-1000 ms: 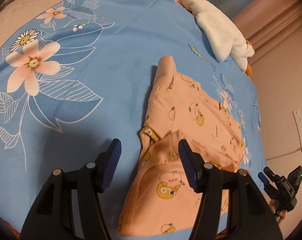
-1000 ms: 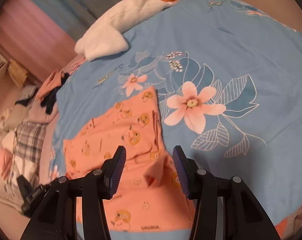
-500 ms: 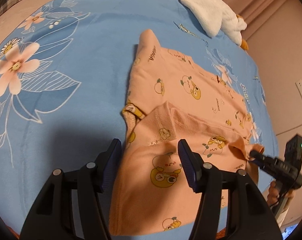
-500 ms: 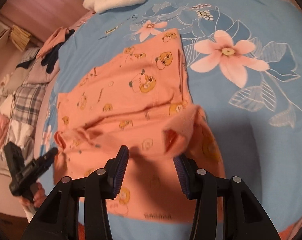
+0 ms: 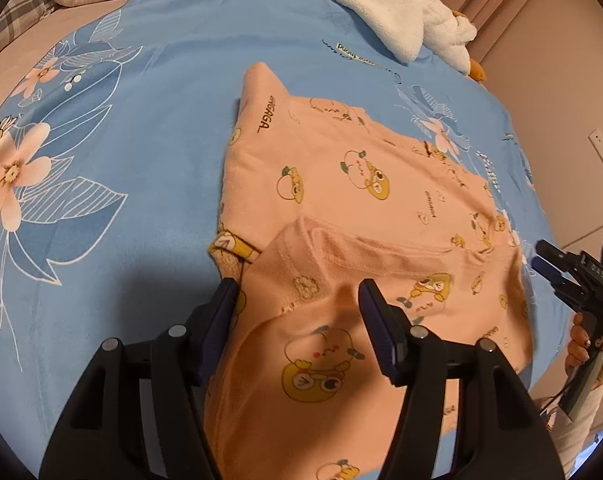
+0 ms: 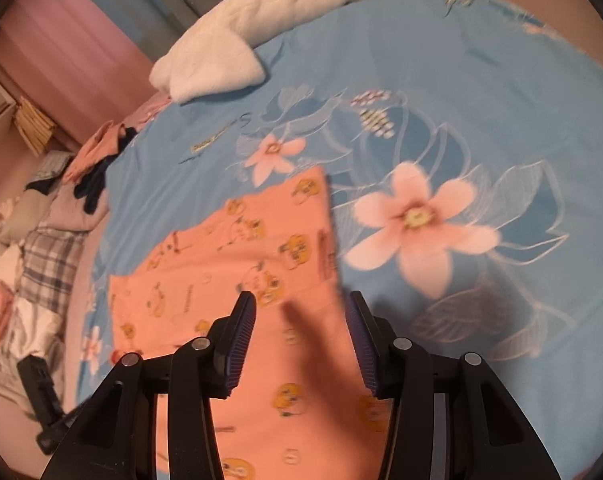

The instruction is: Fold small clothes

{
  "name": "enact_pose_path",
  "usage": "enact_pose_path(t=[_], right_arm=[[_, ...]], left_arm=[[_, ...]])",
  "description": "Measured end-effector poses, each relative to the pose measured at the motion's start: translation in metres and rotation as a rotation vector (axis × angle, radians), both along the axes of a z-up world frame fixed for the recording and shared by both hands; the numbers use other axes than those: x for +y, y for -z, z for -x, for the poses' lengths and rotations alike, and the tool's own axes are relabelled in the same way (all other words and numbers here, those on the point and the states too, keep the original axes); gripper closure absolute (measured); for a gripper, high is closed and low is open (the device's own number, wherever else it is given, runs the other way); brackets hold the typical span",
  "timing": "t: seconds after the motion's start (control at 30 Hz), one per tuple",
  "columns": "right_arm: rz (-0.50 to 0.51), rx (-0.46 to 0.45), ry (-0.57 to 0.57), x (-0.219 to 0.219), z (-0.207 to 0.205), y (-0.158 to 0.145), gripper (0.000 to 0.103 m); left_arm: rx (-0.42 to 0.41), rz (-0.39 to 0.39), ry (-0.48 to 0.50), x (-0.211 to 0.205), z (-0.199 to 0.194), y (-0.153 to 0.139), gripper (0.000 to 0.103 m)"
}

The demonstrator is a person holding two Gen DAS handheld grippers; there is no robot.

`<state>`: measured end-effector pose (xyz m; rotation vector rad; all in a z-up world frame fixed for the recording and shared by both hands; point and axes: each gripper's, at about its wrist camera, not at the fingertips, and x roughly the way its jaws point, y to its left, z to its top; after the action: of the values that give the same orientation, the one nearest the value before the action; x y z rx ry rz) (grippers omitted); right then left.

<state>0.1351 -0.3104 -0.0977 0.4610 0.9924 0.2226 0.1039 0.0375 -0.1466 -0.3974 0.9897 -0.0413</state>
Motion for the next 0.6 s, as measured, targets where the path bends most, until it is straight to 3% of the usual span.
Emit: enact_pose_path(t=[0.17,0.23,0.4,0.47,0.6], right_arm=[[0.071,0.030,-0.039,0.002,0.000,0.012,0.054],[0.094,0.039,-0.056,0.007,-0.001,0.017,0.054],[0.140,0.035,-0.084,0.020,-0.005,0.026,0.055],[0.150,0.034,-0.090,0.022,-0.008,0.027,0.068],[0.165,0.026,-0.081,0.023,-0.008,0.026,0.079]], left_arm=[[-0.005,-0.083,-0.002,-0.004,-0.001,0.004,0.044],[-0.004,-0.103,-0.018,0.001,-0.002,0.006,0.052],[-0.014,-0.069,-0.103,0.025,0.001,0.001,0.053],[-0.014,-0.061,-0.125,0.033,0.003,-0.002,0.052],[-0.019,-0.035,-0.158,0.042,0.010,-0.009,0.053]])
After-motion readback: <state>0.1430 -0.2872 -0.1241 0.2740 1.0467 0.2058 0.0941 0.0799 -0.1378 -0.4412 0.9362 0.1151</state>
